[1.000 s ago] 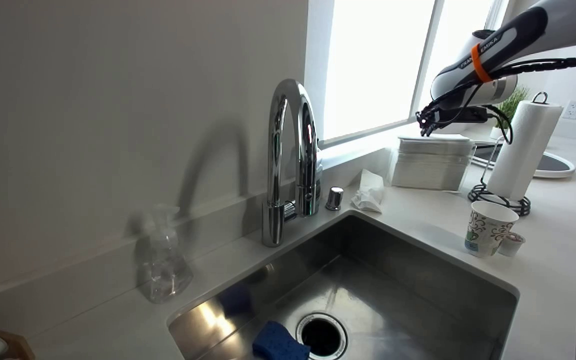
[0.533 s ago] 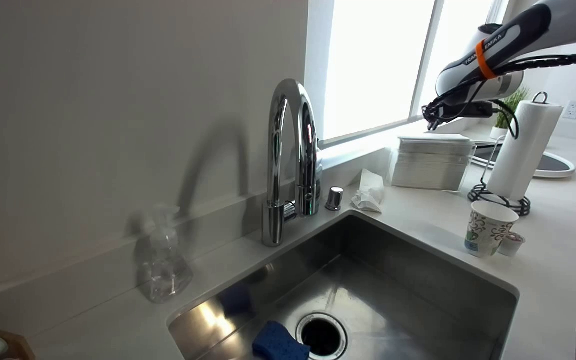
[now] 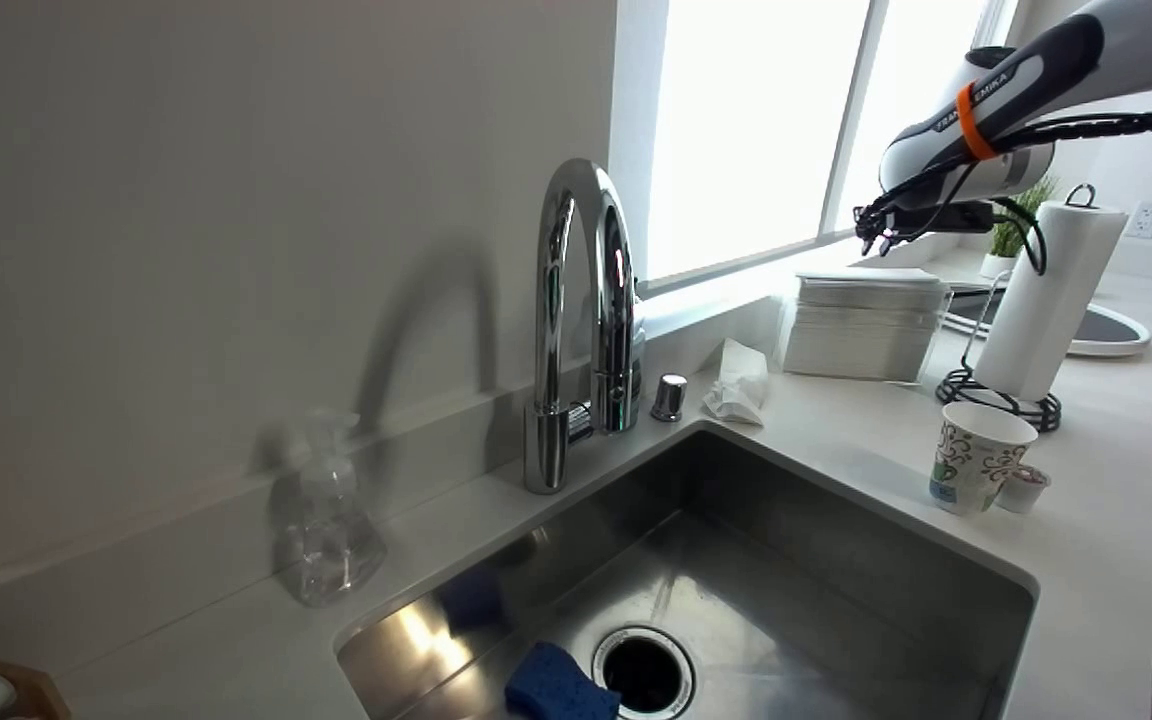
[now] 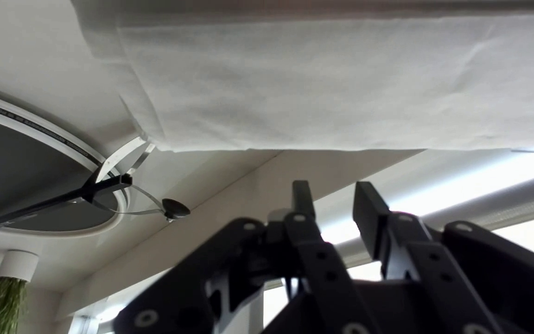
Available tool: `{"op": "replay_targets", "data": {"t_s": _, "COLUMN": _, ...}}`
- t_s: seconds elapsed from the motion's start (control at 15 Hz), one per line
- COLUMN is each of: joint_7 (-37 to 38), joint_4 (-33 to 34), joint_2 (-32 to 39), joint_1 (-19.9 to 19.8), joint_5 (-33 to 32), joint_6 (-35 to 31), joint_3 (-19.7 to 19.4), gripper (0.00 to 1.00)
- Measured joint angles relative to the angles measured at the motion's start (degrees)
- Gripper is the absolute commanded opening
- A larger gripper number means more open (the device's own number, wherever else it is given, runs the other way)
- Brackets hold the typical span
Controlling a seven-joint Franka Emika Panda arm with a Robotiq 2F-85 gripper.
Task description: Put a paper towel on the countertop
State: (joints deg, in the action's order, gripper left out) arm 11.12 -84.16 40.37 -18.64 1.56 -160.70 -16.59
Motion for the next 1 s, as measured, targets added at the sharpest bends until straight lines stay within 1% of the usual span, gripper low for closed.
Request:
{"op": "replay_targets", "data": {"t_s": 0.07, "joint_7": 0.0, "joint_4": 0.0, "joint_2": 0.3, "joint_1": 0.0, "joint_5": 0.0, "joint_6": 0.0, "joint_3": 0.1, "gripper": 0.35}}
{"op": "replay_targets", "data": {"t_s": 0.4, "joint_7": 0.0, "joint_4": 0.1, "joint_2": 1.3, "joint_1": -0.1, "joint_5": 0.0, "joint_6": 0.4, "joint_3": 0.6, "gripper": 0.4}}
{"op": "replay_targets", "data": {"t_s": 0.53, "joint_7": 0.0, "joint_4": 0.2, "joint_2": 1.5, "joint_1": -0.1, "joint_5": 0.0, "joint_6": 0.8, "joint_3": 0.8, "gripper": 0.4}}
{"op": "replay_targets", "data": {"t_s": 0.8, "joint_7": 0.0, "joint_4": 0.2, "joint_2": 1.5, "joint_1": -0.3, "joint_5": 0.0, "joint_6": 1.4, "joint_3": 1.1, "gripper": 0.31}}
{"op": "replay_targets", "data": {"t_s": 0.87, "joint_7": 0.0, "joint_4": 0.2, "joint_2": 1.5, "joint_1": -0.3, "joint_5": 0.0, "joint_6": 1.4, "joint_3": 1.2, "gripper": 0.19}}
{"op": "replay_targets", "data": {"t_s": 0.93, "joint_7": 0.0, "joint_4": 0.2, "joint_2": 1.5, "joint_1": -0.4, "joint_5": 0.0, "joint_6": 1.4, "joint_3": 1.3, "gripper": 0.21}}
{"op": "replay_targets", "data": {"t_s": 1.0, "joint_7": 0.0, "joint_4": 0.2, "joint_2": 1.5, "joint_1": -0.5, "joint_5": 0.0, "joint_6": 1.4, "joint_3": 1.4, "gripper": 0.18}}
